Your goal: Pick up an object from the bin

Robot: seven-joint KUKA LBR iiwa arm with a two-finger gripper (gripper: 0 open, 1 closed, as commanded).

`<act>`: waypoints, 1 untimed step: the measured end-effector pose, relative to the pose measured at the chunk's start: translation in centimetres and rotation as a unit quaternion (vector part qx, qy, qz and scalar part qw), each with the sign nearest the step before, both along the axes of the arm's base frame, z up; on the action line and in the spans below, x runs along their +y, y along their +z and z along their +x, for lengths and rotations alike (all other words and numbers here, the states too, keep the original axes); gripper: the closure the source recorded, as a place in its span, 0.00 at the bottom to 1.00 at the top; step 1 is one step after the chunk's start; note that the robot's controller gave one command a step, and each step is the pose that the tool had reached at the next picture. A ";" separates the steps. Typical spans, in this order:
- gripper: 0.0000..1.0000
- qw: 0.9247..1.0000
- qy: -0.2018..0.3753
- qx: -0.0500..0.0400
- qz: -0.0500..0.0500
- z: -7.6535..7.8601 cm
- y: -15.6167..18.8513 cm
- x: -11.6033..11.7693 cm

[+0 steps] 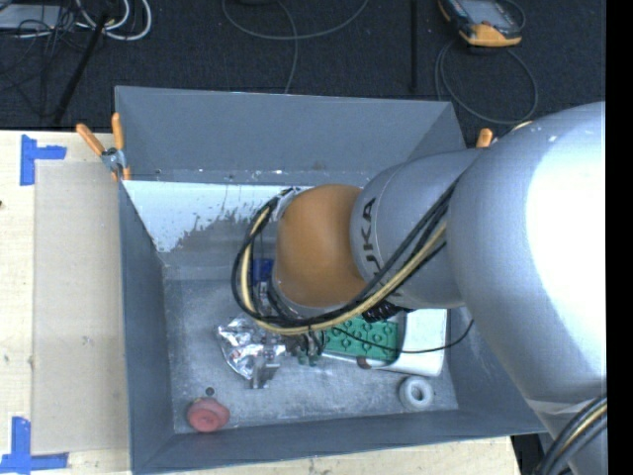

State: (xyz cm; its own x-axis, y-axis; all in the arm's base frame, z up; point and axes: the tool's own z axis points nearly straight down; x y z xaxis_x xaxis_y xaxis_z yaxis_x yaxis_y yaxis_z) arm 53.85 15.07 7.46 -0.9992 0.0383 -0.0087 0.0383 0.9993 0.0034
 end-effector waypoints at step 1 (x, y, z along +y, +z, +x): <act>0.00 0.999 -0.041 -0.001 0.003 -0.2 0.0 -0.8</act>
Offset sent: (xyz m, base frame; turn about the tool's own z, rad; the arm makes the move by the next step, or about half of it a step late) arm -0.0059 -0.0135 -0.0046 0.0895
